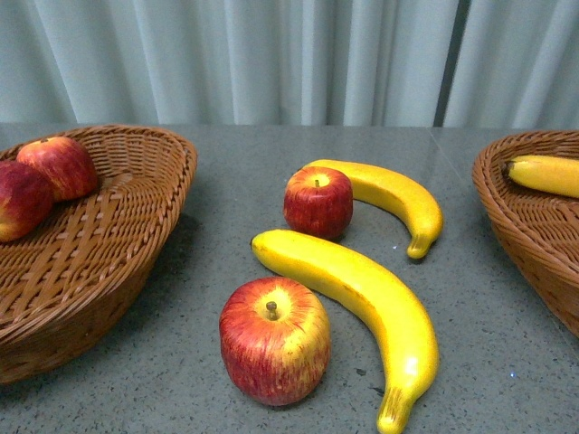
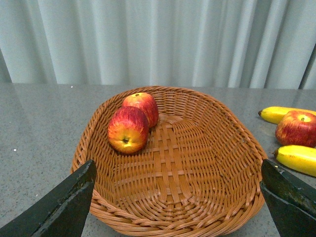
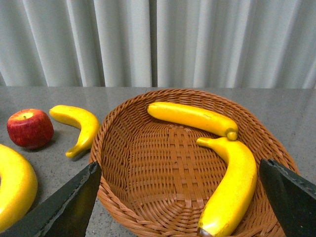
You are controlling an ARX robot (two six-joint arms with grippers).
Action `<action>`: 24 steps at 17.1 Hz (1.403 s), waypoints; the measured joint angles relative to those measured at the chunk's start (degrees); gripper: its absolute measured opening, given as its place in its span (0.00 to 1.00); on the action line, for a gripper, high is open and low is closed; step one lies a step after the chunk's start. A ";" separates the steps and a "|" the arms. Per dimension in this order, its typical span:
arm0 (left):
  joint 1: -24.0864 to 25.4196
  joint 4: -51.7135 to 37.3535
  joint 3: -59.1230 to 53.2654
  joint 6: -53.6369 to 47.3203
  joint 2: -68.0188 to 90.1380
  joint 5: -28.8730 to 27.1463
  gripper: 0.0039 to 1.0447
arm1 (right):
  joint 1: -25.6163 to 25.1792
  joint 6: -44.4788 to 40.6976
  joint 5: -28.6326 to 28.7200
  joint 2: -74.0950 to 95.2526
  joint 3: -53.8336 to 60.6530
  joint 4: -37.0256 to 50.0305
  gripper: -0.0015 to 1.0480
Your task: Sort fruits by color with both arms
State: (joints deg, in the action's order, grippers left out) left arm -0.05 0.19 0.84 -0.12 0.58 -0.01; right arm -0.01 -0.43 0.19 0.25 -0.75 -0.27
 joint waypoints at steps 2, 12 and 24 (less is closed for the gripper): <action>0.00 0.00 0.00 0.00 0.00 0.00 0.94 | 0.00 0.00 0.00 0.00 0.00 0.00 0.94; 0.00 0.00 0.00 0.00 0.00 0.00 0.94 | 0.00 0.00 0.00 0.00 0.00 0.00 0.94; -22.47 -12.87 38.73 -11.91 76.56 -3.23 0.94 | 0.00 0.02 -0.20 0.00 0.00 0.04 0.94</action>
State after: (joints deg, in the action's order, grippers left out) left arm -22.52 -12.69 39.57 -12.03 77.14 -3.25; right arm -0.01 -0.40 -0.01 0.25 -0.75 -0.23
